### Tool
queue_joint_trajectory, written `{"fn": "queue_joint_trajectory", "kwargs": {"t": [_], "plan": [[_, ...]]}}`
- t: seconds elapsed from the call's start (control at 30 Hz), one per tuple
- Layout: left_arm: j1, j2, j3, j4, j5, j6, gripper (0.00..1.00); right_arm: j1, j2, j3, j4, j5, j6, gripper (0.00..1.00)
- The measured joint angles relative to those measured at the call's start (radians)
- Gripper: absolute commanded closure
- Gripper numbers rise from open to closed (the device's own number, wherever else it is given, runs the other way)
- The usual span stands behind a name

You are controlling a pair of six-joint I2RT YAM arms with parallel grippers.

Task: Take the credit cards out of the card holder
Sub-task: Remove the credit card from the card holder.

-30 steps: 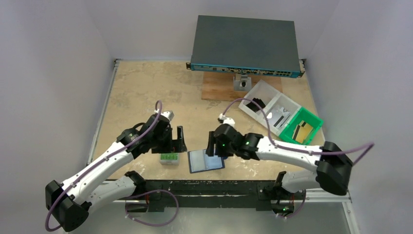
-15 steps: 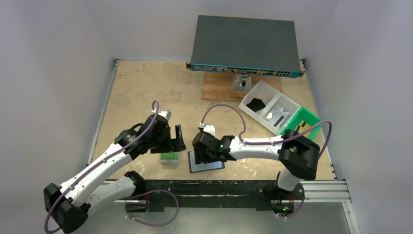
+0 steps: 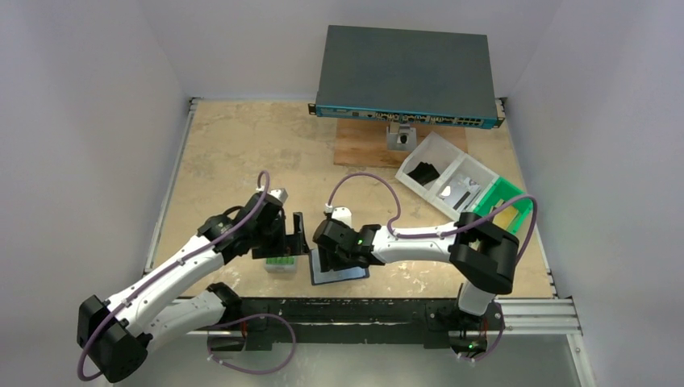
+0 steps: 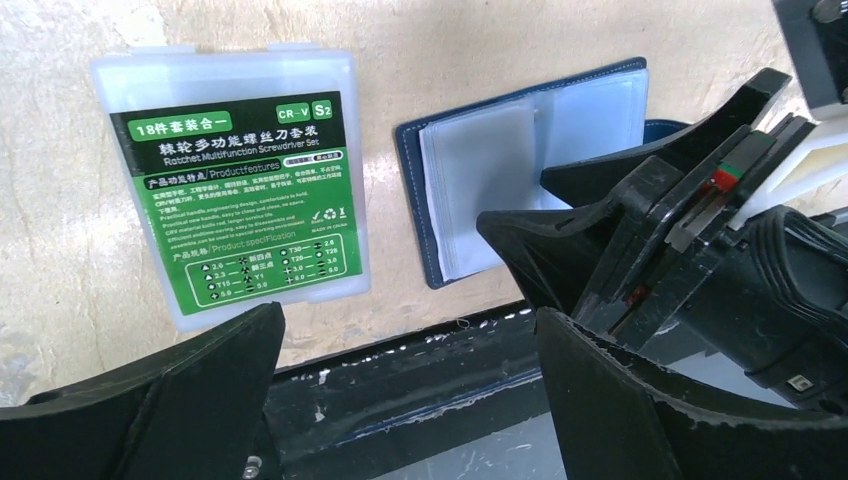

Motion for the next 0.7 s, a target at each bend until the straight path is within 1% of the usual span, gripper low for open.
{"fn": "queue_joint_trajectory", "kwargs": {"t": [0.2, 0.33, 0.43, 0.47, 0.57, 0.7], "plan": [[0.0, 0.037, -0.023, 0.035, 0.036, -0.005, 0.07, 0.001, 0.006, 0.006, 0.0, 0.005, -0.003, 0.51], [0.0, 0.044, -0.035, 0.051, 0.052, -0.014, 0.14, 0.005, 0.006, 0.006, 0.0, 0.008, -0.005, 0.61], [0.0, 0.049, -0.039, 0.064, 0.06, -0.018, 0.24, 0.005, 0.019, 0.013, 0.001, 0.006, -0.005, 0.77], [0.0, 0.049, -0.042, 0.067, 0.063, -0.019, 0.26, 0.005, 0.026, 0.015, 0.008, 0.002, -0.001, 0.8], [0.0, 0.049, -0.047, 0.07, 0.073, -0.019, 0.36, 0.005, 0.033, 0.011, 0.031, -0.009, 0.008, 0.88], [0.0, 0.051, -0.055, 0.084, 0.085, -0.019, 0.56, 0.0, 0.019, -0.036, 0.093, -0.021, 0.032, 0.96]]}}
